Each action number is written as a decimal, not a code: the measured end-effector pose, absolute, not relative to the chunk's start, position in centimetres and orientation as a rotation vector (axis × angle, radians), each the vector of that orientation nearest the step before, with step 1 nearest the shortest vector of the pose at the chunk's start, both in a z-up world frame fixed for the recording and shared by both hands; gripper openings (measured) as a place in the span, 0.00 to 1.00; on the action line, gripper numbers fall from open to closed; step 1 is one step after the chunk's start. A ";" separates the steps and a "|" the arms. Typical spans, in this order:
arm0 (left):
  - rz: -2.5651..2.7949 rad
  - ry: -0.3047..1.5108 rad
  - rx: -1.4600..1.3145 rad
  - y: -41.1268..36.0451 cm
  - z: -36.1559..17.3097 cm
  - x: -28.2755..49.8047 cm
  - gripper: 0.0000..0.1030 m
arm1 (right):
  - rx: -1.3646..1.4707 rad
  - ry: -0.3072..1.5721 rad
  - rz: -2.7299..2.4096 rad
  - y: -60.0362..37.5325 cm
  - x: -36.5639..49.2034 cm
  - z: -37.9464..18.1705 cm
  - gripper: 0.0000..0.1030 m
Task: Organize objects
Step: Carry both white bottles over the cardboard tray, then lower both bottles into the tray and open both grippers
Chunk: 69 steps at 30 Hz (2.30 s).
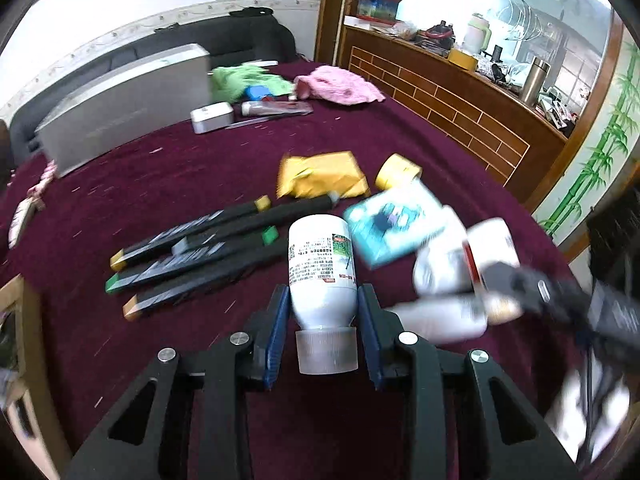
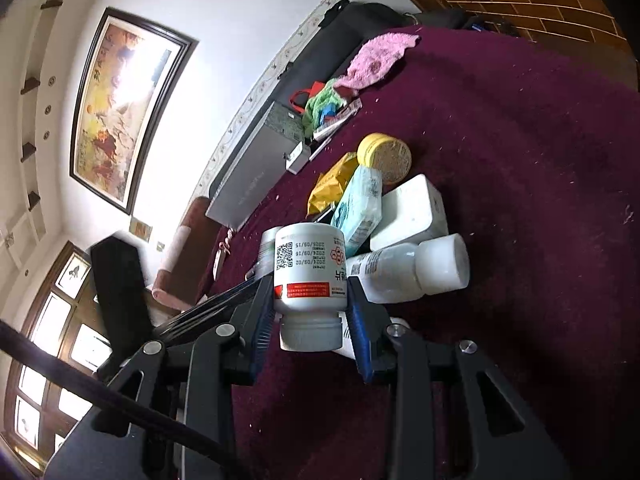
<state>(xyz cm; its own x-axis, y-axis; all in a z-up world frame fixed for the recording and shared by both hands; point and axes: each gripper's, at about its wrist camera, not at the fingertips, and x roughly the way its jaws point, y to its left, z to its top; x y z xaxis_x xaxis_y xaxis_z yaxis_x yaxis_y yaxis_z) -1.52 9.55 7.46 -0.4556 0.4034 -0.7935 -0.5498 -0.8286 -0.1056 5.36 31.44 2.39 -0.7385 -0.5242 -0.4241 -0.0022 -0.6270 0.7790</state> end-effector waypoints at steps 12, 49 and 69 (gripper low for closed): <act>2.363 0.199 -1.353 -0.9 3.5 3.4 0.29 | 1.081 -0.927 -2.474 28.3 4.3 2.1 0.32; 2.609 -0.315 -1.405 -27.2 5.7 -5.9 0.29 | 1.394 -0.480 -2.070 -8.0 -6.5 7.2 0.32; 2.557 -0.433 -1.438 -29.1 5.7 -7.1 0.34 | 1.458 -0.371 -2.174 -12.9 -10.0 5.8 0.32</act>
